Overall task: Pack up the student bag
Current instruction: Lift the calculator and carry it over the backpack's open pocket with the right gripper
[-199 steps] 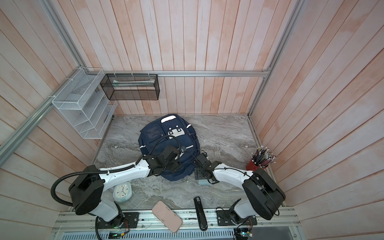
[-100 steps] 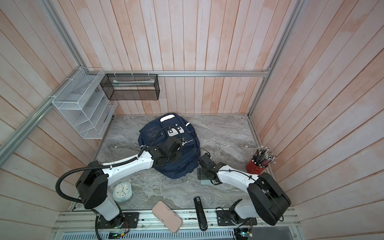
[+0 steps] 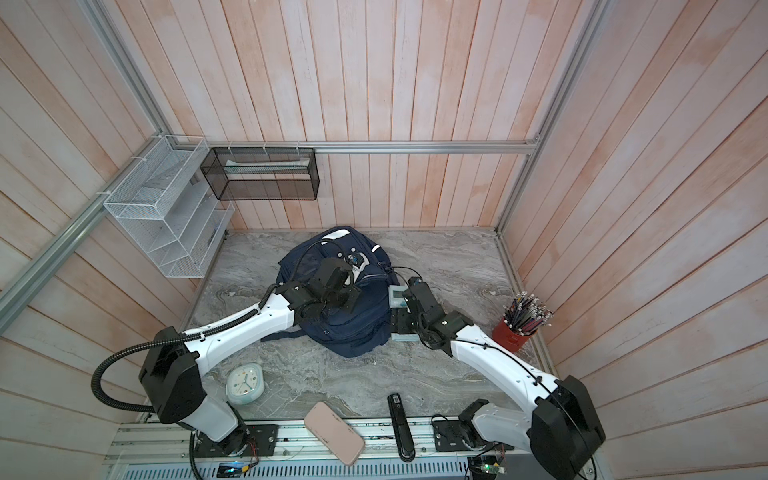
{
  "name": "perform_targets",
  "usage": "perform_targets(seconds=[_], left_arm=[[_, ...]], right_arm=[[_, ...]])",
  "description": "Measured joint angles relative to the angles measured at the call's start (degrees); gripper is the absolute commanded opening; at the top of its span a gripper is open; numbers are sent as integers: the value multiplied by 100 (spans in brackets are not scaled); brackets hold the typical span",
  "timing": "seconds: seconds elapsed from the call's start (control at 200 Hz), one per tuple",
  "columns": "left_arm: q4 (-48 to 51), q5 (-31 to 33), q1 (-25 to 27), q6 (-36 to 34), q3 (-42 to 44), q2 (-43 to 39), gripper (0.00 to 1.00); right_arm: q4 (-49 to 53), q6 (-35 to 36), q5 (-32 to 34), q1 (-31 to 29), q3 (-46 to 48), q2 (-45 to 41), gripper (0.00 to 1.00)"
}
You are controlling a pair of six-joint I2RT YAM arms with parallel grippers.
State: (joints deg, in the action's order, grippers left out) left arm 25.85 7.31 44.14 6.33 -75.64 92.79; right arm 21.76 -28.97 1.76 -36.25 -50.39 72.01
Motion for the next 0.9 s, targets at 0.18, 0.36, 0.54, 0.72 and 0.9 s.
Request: perform_targets(seconds=[0.18,0.36,0.54,0.72,0.9], left_arm=[[37,-173,-140,704,-448,7,0],[-107,-474,-295,1545,-470,164,0],[-651,-592,-363,2321,-111,208,0],[-671,-603,-365,2566,-212,354,0],[-796,-660,-365,2736,-284,503,0]], right_arm=[[-210,37,-549,20,-1132,1298,51],[-15,48,-835,151,-2039,2400,52],[-295,-229,-1287,264,-2273,2876,52],[-647,-586,-1390,260,-2024,2883,52],[-682,-767,-1589,376,-1943,2763,54]])
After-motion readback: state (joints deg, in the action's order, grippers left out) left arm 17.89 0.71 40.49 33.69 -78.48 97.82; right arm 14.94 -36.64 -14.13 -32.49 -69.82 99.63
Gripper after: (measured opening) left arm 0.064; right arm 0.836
